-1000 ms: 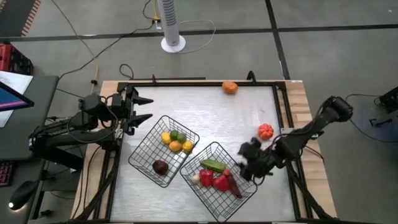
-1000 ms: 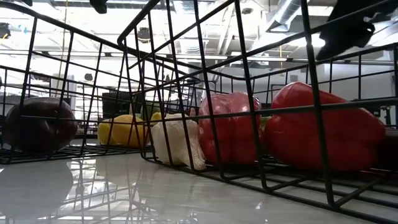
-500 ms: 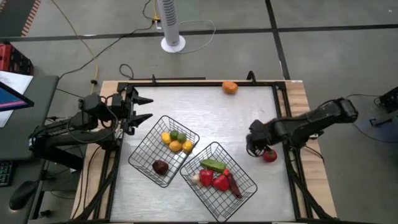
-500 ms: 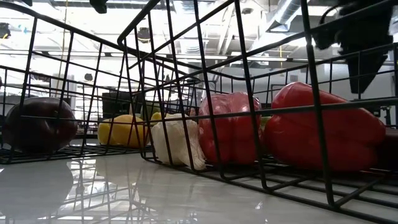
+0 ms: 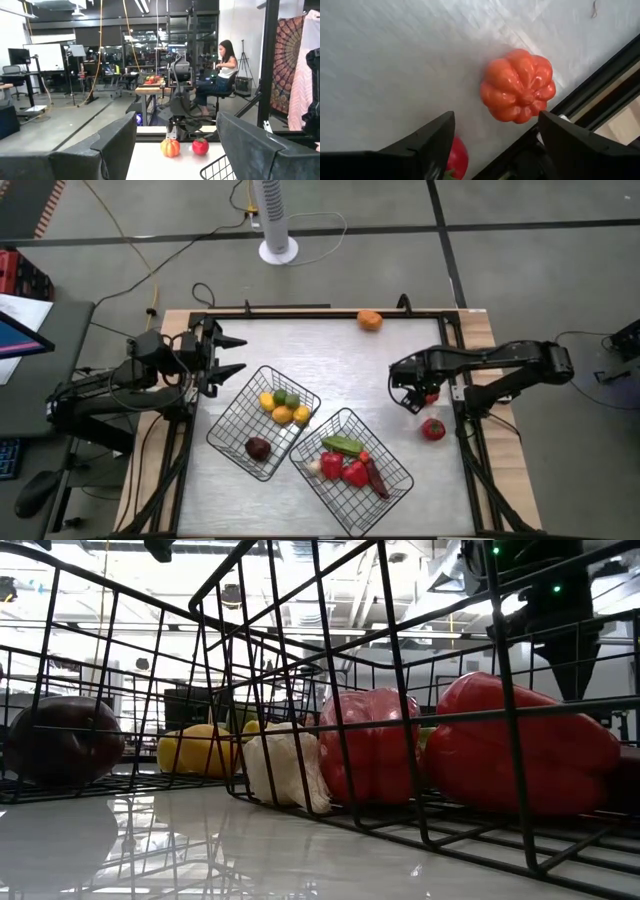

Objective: Sort produce into baskets
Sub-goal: Put the pumpkin into the right wire basket

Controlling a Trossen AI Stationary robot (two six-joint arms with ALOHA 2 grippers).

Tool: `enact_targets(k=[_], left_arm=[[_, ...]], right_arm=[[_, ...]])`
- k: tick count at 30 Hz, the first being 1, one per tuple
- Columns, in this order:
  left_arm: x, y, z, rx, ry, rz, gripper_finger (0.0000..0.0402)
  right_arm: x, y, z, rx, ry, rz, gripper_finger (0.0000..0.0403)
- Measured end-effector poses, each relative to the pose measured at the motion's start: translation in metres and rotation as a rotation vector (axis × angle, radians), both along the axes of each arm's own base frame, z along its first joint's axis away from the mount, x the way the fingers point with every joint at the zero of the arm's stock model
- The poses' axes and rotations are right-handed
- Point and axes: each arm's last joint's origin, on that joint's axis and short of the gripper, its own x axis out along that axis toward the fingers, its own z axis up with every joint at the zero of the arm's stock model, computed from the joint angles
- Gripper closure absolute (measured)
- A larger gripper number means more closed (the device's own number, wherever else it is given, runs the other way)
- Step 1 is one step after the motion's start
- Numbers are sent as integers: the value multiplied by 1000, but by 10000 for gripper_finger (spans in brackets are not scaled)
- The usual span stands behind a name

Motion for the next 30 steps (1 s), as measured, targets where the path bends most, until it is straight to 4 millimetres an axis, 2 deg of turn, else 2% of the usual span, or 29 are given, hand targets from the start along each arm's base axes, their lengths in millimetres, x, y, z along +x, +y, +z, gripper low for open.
enact_targets(k=[9,17,24,30], left_arm=[[0,0,0,-7,1,1,140],[0,0,0,-4,2,2,140],[0,0,0,0,3,3,140],[0,0,0,0,3,3,140]], right_arm=[[3,-12,-7,4,44,-53,8],[11,-32,-36,57,221,-41,12],[15,-51,-53,124,290,-61,13],[17,-58,-65,239,325,-100,13]])
